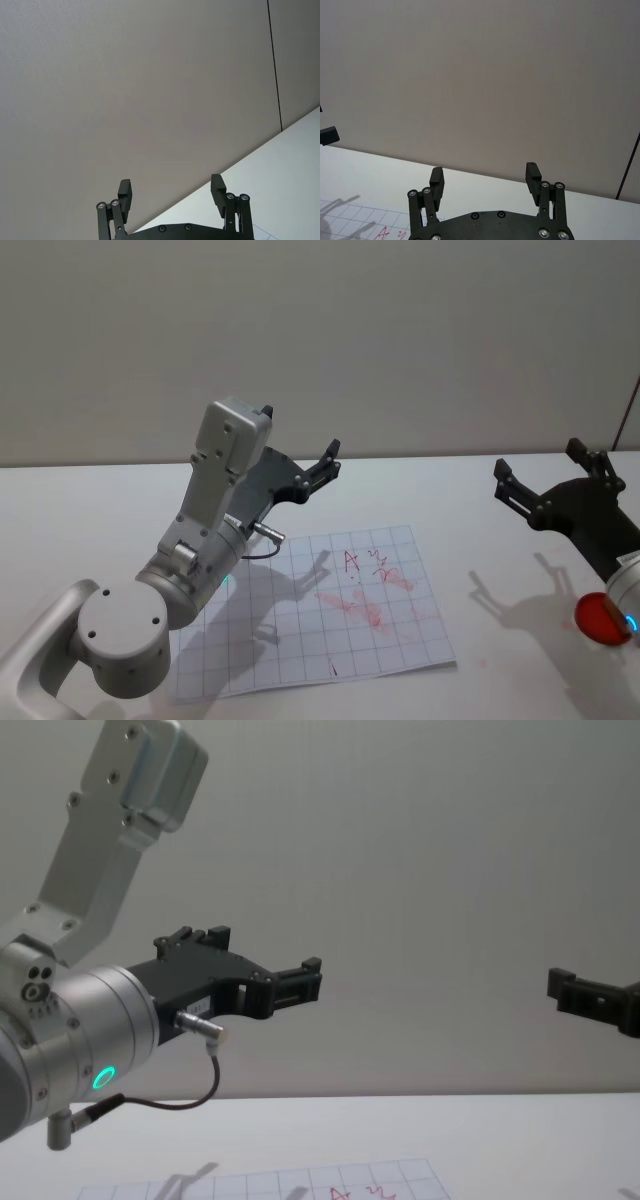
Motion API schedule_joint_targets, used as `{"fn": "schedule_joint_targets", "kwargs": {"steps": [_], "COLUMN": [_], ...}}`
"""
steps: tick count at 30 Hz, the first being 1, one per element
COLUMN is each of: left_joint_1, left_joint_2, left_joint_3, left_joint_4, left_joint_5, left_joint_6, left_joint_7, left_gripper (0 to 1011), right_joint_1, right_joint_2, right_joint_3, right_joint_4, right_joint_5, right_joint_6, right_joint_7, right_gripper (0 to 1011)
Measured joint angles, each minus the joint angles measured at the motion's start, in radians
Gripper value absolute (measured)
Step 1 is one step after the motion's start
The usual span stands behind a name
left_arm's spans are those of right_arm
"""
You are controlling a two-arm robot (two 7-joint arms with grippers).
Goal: Use the one hand to pick up the stamp and affix it onto the A4 paper.
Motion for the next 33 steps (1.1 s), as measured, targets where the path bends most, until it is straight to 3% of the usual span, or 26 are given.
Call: {"fn": "schedule_joint_targets", "kwargs": {"steps": [33], "left_joint_1": [0.000], "left_joint_2": [0.000], "left_joint_3": [0.000], "left_joint_4": [0.000], "left_joint_5": [0.000], "left_joint_6": [0.000], "left_joint_7": [0.000], "left_gripper": [1001], "right_joint_1": [-0.009], "right_joint_2": [0.010], "right_joint_3": [0.006], "right_joint_4": [-0.003], "right_joint_5": [0.010], "right_joint_6": [0.000], "right_joint_7": [0.006], "right_gripper": [1001]}}
